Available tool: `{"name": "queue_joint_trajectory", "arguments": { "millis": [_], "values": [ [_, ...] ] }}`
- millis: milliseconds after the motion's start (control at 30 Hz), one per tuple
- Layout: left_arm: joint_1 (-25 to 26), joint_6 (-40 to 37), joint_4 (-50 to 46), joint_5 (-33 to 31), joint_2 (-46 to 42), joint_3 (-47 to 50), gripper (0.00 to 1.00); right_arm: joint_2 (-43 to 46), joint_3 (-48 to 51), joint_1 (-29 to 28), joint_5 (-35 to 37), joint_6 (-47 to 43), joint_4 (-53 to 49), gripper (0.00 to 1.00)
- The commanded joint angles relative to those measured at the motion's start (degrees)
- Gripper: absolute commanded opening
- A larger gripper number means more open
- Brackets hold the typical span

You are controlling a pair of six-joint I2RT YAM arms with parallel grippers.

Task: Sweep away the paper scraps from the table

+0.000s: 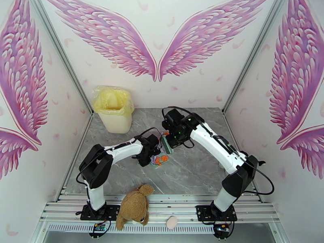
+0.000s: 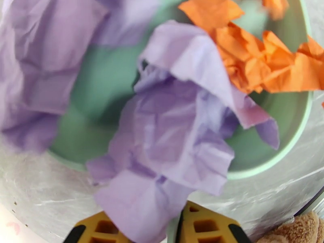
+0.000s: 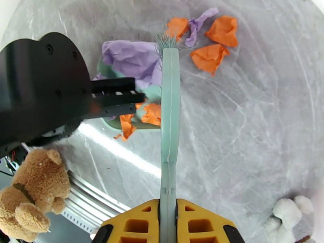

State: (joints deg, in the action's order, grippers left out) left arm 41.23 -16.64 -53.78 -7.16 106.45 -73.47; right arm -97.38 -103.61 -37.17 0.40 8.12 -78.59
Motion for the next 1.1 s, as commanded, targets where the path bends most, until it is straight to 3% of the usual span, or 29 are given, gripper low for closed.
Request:
{"name": "queue_joint_trajectory", "arguments": {
  "millis": [0,233,400,633,867,1067],
  "values": [
    [-1.2,0.2,2.0,0.6,-3.9,1.9,0.00,-0.7,-2.0,1.0,2.6,0.0,-2.7,0.00],
    [-3.6,-2.0,2.0,0.3,-4.4,1.4,0.00,-7.5,-11.7,4.0,10.3,-3.4,-6.2,0.00],
    [-5.9,-4.5,0.9,0.2,-1.8,-2.2,0.00,-22.7,-32.2,6.9,19.6,-9.2,-13.0,0.00],
    [-6.8,-5.8,0.8,1.2,-0.5,-3.1,0.00,-37.2,-45.0,8.0,24.7,-11.5,-10.5,0.00],
    [-7.9,-8.0,0.7,2.4,-0.2,-1.8,0.00,-43.5,-47.2,6.5,27.4,-12.4,-9.7,0.00],
    [-8.3,-8.0,-2.1,3.7,-0.1,-1.9,0.00,-42.2,-42.1,5.0,27.8,-12.5,-9.4,0.00]
  ]
}}
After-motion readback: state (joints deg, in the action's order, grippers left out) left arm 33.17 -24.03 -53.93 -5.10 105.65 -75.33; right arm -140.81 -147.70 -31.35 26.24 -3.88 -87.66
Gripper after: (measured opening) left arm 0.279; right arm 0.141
